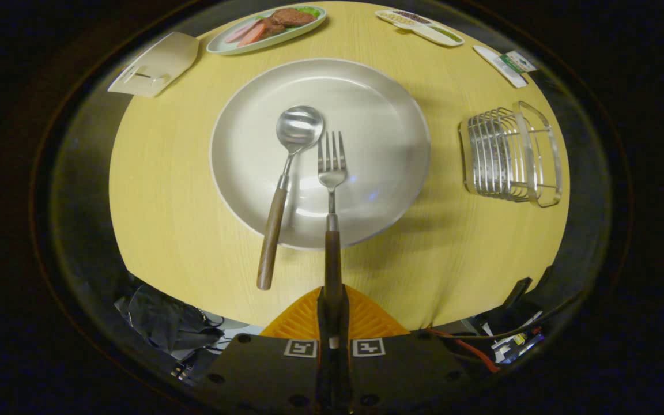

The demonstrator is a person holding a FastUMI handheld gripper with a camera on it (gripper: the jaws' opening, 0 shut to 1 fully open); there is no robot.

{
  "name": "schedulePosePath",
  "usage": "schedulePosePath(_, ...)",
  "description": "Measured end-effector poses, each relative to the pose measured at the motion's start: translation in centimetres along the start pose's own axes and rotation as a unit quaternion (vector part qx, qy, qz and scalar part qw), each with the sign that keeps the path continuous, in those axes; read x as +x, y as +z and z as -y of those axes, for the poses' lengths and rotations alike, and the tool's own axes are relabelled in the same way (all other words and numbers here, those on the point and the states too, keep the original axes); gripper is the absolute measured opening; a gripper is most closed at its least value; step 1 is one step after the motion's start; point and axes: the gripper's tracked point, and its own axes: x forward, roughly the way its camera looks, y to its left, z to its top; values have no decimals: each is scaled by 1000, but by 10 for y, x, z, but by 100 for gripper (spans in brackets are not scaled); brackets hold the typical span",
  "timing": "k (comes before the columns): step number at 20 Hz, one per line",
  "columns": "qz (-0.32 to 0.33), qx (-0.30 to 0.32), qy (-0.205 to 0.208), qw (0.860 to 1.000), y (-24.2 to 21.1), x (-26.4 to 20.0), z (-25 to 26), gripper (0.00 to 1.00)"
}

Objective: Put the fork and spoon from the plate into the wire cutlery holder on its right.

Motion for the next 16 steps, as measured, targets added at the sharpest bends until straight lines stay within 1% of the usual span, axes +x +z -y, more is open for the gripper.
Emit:
schedulePosePath(3,-5,1,-6,1000,-6,-18,4,8)
schedulePosePath(9,-21,26,-9,999,-19,-64,17,8)
schedulePosePath(13,-16,56,-3,998,-15,-105,38,8)
schedulePosePath(16,-6,91,1,996,-10,-125,62,8)
